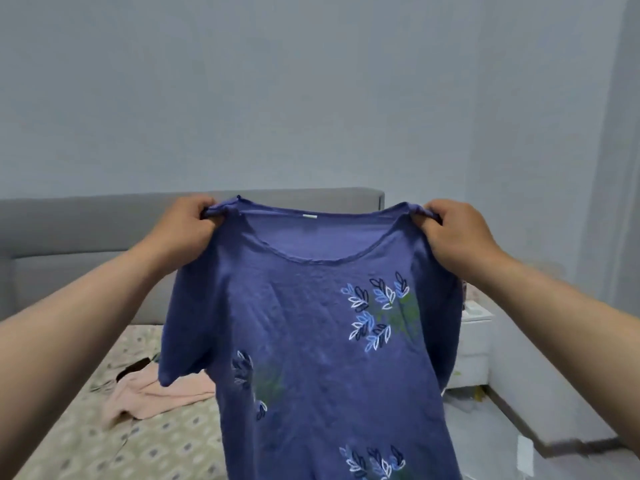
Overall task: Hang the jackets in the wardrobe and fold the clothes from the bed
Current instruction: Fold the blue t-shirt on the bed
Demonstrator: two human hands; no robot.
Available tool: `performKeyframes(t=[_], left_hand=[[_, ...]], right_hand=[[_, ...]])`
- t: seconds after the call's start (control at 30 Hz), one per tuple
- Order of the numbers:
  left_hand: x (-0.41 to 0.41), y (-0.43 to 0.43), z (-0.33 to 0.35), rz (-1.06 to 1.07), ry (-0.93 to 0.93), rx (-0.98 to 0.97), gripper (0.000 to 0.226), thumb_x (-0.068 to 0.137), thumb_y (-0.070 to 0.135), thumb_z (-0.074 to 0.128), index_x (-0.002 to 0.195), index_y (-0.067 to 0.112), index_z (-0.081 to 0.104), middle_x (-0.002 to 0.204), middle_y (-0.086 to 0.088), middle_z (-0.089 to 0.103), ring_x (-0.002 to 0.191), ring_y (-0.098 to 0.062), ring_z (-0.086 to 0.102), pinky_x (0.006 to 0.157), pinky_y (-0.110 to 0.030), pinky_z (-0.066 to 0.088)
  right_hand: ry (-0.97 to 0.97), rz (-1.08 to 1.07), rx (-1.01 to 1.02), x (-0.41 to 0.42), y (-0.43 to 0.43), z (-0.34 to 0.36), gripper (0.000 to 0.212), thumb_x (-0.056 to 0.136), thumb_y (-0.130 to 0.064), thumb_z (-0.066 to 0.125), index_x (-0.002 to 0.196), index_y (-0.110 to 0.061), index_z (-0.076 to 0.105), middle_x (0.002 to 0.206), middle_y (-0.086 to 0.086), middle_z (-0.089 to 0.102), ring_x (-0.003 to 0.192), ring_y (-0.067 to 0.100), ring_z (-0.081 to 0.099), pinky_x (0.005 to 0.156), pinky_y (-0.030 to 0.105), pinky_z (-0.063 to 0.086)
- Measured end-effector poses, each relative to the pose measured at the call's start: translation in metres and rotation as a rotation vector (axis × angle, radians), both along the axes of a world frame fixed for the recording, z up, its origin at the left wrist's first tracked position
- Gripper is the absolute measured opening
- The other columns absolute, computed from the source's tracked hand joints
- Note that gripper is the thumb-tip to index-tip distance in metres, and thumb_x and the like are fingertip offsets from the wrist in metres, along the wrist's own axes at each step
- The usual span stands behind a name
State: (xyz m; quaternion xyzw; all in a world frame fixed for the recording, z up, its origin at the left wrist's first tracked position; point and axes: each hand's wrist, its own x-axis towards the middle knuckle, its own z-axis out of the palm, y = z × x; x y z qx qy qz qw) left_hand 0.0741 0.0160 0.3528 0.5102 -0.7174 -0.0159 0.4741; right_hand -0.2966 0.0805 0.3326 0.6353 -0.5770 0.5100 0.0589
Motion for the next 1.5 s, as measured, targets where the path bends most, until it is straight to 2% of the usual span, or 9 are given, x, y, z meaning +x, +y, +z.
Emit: performKeyframes(t=[0.27,0.4,0.63,0.77,0.93,1.0,1.1,1.3,1.5], left_hand=[[0.027,0.048,0.076,0.164,-0.11,-0.208,0.021,0.086,0.0,0.058,0.088,0.016,0.07,0.085,-0.002,0.066,0.085,-0.022,0.059,0.073,-0.031,0.04],[0.037,0.067,0.098,0.103,-0.007,-0.213,0.024,0.088,0.0,0.057,0.082,0.017,0.073,0.082,-0.005,0.07,0.081,-0.021,0.062,0.071,-0.031,0.045],[0.035,0.098,0.14,-0.102,0.386,-0.193,0.037,0.095,0.001,0.046,0.073,0.017,0.07,0.076,-0.009,0.064,0.075,-0.021,0.054,0.07,-0.033,0.042],[0.036,0.118,0.174,-0.032,0.403,-0.439,0.028,0.096,0.011,0.045,0.081,0.014,0.068,0.084,-0.008,0.065,0.08,-0.02,0.056,0.072,-0.034,0.045],[0.04,0.151,0.219,0.043,0.325,-0.751,0.048,0.099,0.035,0.049,0.068,-0.002,0.046,0.059,0.003,0.029,0.053,-0.008,0.024,0.049,-0.033,0.023],[0.04,0.149,0.221,0.061,0.298,-0.781,0.049,0.098,0.034,0.048,0.063,0.0,0.041,0.051,0.003,0.03,0.048,-0.009,0.022,0.046,-0.031,0.021],[0.033,0.116,0.187,0.106,0.149,-0.675,0.044,0.099,0.024,0.048,0.06,0.007,0.039,0.048,0.003,0.039,0.057,-0.017,0.034,0.055,-0.037,0.027],[0.025,0.015,-0.008,0.159,-0.206,-0.073,0.026,0.101,0.026,0.048,0.081,0.013,0.06,0.096,-0.017,0.069,0.091,-0.036,0.062,0.073,-0.042,0.047],[0.022,-0.007,-0.241,0.157,-0.251,0.402,0.028,0.099,0.026,0.049,0.074,0.019,0.057,0.088,-0.005,0.067,0.09,-0.029,0.062,0.071,-0.036,0.045]], right_hand=[[0.129,0.009,0.052,0.009,0.034,0.07,0.026,0.091,-0.009,0.059,0.066,-0.016,0.058,0.066,0.004,0.058,0.067,0.023,0.05,0.057,0.029,0.036],[0.008,0.086,0.066,0.013,0.053,0.088,0.019,0.089,-0.013,0.068,0.071,-0.009,0.065,0.067,0.005,0.06,0.063,0.018,0.05,0.055,0.029,0.037],[-0.322,0.264,-0.042,0.028,0.078,0.118,0.039,0.086,-0.026,0.077,0.064,-0.016,0.045,0.062,0.004,0.048,0.057,0.019,0.042,0.053,0.028,0.031],[-0.335,0.311,-0.114,0.038,0.105,0.149,0.04,0.088,-0.045,0.07,0.067,-0.018,0.049,0.062,0.003,0.051,0.054,0.016,0.045,0.051,0.028,0.036],[-0.533,0.521,-0.321,0.043,0.145,0.195,0.04,0.084,-0.051,0.07,0.073,-0.016,0.055,0.068,0.008,0.052,0.057,0.018,0.047,0.05,0.024,0.041],[-0.548,0.528,-0.356,0.043,0.142,0.2,0.038,0.086,-0.048,0.07,0.077,-0.012,0.057,0.066,0.005,0.056,0.056,0.017,0.049,0.05,0.023,0.042],[-0.406,0.337,-0.283,0.043,0.106,0.177,0.036,0.09,-0.04,0.07,0.068,-0.015,0.058,0.058,-0.003,0.059,0.053,0.012,0.05,0.057,0.024,0.043],[-0.027,0.118,0.316,0.055,0.015,-0.005,0.037,0.093,-0.038,0.065,0.072,-0.008,0.067,0.073,0.005,0.066,0.07,0.016,0.055,0.064,0.029,0.04],[0.113,0.139,0.963,0.06,-0.022,-0.218,0.039,0.093,-0.028,0.057,0.058,-0.015,0.049,0.061,-0.001,0.048,0.067,0.02,0.049,0.05,0.023,0.032]])
